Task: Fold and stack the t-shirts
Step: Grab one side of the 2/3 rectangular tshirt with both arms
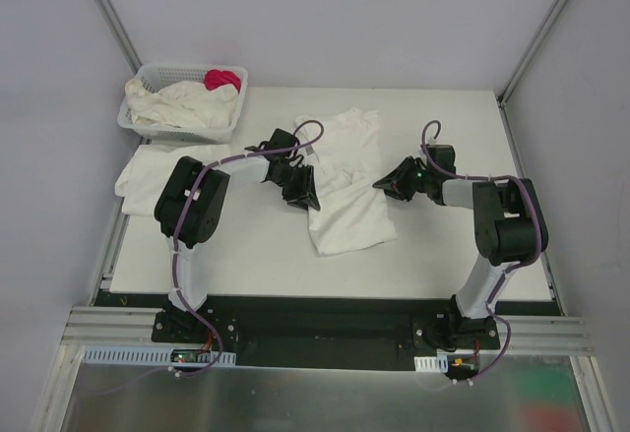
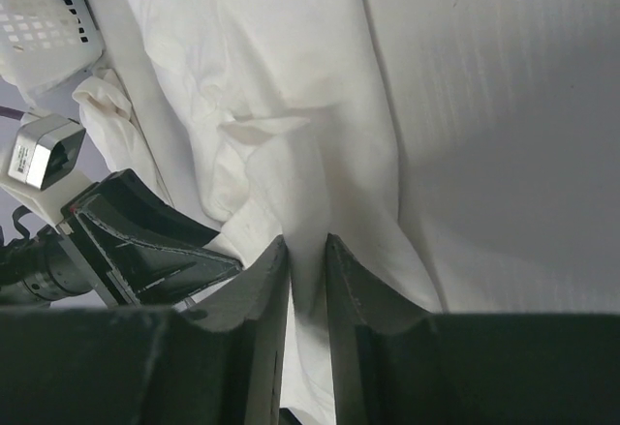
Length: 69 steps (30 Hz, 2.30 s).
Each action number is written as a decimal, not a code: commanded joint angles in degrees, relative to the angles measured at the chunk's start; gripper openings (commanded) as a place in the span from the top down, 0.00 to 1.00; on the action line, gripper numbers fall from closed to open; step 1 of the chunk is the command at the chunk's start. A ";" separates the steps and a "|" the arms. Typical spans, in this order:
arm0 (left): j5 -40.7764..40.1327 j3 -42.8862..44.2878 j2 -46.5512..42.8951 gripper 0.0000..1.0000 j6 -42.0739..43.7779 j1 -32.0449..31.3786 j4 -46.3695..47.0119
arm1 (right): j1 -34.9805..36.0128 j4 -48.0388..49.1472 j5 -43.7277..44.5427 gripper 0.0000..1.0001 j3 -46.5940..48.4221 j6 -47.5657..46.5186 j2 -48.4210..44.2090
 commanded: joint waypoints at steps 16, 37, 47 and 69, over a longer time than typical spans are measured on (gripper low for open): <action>-2.06 1.70 -1.84 0.93 0.67 -0.50 -0.99 | 1.54 6.16 -1.49 0.81 -0.80 2.04 2.01; -3.55 3.99 -8.17 0.93 1.54 -0.68 -7.58 | 2.51 7.74 -0.78 0.99 -3.44 3.45 0.08; -1.79 4.42 -7.20 0.91 2.07 -2.44 -7.67 | 2.69 10.73 -0.96 0.99 -5.55 5.38 -2.29; -5.31 13.74 -6.59 0.91 5.50 -2.61 -9.60 | 3.22 9.41 0.79 0.99 -3.44 4.15 -3.70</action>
